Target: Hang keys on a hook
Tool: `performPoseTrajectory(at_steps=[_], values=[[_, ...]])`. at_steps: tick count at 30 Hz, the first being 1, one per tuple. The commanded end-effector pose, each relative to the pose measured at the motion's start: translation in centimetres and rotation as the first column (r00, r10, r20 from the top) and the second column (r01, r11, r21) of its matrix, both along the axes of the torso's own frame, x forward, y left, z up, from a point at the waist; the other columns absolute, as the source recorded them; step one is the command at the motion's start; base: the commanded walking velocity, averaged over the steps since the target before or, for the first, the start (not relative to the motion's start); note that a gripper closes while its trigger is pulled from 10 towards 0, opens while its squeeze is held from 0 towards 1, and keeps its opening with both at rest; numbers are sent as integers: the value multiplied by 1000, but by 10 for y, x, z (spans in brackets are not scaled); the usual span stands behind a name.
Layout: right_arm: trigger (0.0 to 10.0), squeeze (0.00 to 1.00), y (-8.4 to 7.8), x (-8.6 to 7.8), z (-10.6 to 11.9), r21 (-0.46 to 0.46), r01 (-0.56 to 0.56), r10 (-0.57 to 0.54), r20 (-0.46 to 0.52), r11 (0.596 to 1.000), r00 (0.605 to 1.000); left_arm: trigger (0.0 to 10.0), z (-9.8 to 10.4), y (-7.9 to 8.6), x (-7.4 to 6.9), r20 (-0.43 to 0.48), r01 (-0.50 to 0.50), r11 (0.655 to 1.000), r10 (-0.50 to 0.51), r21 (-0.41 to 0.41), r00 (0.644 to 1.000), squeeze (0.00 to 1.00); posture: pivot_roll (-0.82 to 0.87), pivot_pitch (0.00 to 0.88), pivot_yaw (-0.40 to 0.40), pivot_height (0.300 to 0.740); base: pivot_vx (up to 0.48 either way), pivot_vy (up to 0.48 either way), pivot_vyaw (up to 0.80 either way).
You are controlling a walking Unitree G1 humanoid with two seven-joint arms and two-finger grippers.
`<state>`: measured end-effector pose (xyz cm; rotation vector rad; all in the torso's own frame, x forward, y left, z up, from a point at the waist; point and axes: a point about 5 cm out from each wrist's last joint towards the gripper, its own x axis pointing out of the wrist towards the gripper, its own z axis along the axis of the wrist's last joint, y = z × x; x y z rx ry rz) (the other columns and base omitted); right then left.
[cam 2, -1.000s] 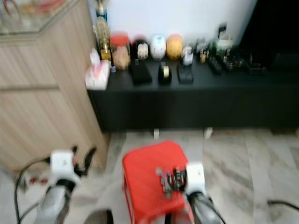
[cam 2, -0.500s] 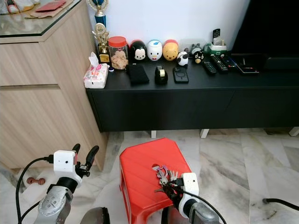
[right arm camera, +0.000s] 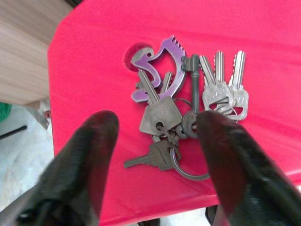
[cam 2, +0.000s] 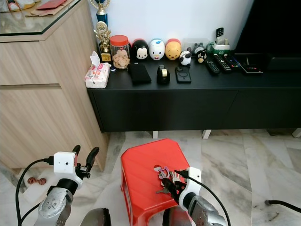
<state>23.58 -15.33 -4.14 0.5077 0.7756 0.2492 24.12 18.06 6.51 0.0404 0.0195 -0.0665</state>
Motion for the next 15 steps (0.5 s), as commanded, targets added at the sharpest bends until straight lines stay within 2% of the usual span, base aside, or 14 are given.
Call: performPoseTrajectory(at_steps=[1, 2, 4, 8, 15], values=[[10000, 1000, -2, -2, -2, -22, -13, 13, -10, 1000, 1000, 10000, -4, 0, -3, -19, 2, 1000, -2, 17, 1000, 0, -24, 20, -43, 618, 0, 0, 0], [10000, 1000, -2, -2, -2, -22, -13, 13, -10, 1000, 1000, 10000, -4, 0, -3, -19, 2, 1000, -2, 17, 1000, 0, -24, 20, -43, 618, 0, 0, 0], [10000, 0, -7, -5, -1, -14, -5, 5, 0, 1000, 1000, 10000, -5, 2, -4, -21, 3, 1000, -2, 23, 1000, 0, -29, 18, -44, 618, 0, 0, 0], [10000, 0, -10, -9, -3, -15, 9, -10, -5, 1000, 1000, 10000, -9, 2, -5, -35, 3, 1000, -2, 24, 999, 0, -36, 14, -46, 618, 0, 0, 0], [10000, 0, -4, -16, -8, 33, 14, -13, -35, 999, 999, 10000, -10, -1, -6, -39, 10, 1000, -9, 22, 999, 0, -29, 6, -49, 618, 0, 0, 0]])
